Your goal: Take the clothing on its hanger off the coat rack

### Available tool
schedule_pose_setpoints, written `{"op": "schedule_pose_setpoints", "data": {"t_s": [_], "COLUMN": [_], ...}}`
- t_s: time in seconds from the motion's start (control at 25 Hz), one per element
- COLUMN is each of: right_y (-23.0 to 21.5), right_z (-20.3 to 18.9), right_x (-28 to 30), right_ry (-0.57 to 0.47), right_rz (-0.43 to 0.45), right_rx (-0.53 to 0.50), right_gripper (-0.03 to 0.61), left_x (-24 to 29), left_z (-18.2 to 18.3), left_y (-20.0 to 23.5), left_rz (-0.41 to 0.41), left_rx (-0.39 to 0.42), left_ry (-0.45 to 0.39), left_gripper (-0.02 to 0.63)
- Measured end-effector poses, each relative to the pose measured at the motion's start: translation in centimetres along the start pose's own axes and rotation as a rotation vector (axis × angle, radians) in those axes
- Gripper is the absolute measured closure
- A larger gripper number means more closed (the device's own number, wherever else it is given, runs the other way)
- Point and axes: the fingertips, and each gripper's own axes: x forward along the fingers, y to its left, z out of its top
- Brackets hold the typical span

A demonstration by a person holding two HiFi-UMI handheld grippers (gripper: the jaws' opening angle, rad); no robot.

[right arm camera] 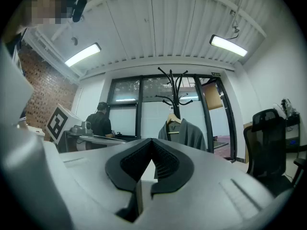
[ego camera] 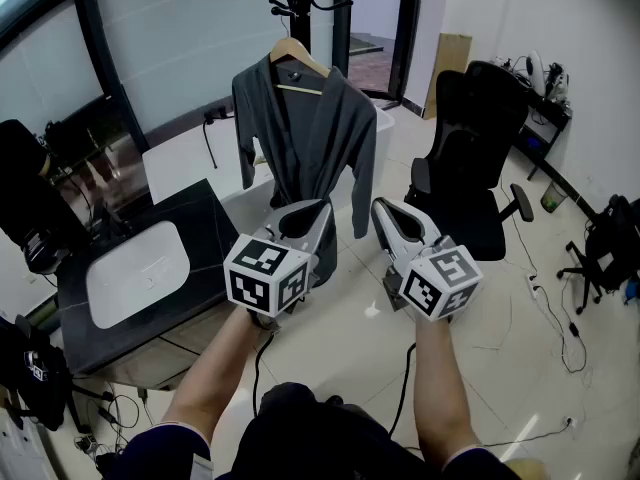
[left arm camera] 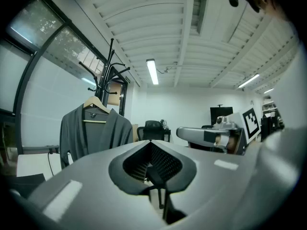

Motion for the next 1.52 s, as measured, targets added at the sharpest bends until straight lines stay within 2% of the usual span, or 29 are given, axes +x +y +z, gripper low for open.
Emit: {"op": "schedule_pose_setpoints", "data": {"t_s": [0.24,0.44,0.92,1.24,1.52], "right_y": [-1.2,-2.1,-5.5,-8.6,-10.9], "right_z": [0.3,-0.6,0.0,0.6,1.5], "right_x": [0.7,3.2,12.2,18.6,21.2], "right_ry": [-0.006,0.008,0.034,0.028,0.019], "right_rz": [0.007,0.027,0.076,0.036,-0.012], "right_rx": [-0.001,0.006,-0.064,-0.094,-0.127], "right_gripper": [0.577,0.578,0.577,0.577,0.577], "left_x": [1.0,1.8,7.4,11.4,13.4], "left_z": [0.5,0.3,2.1,3.0,3.4], "left_y": [0.3,2.3,11.2,17.1,20.9], "left_rz": [0.012,0.041,0.054,0.015,0.006], "left_rx": [0.007,-0.003,-0.02,-0.003,0.003], "left_ry": [-0.009,-0.014,-0.059,-0.045,-0.047], "left_gripper": [0.601,0.601,0.601,0.601,0.601]}}
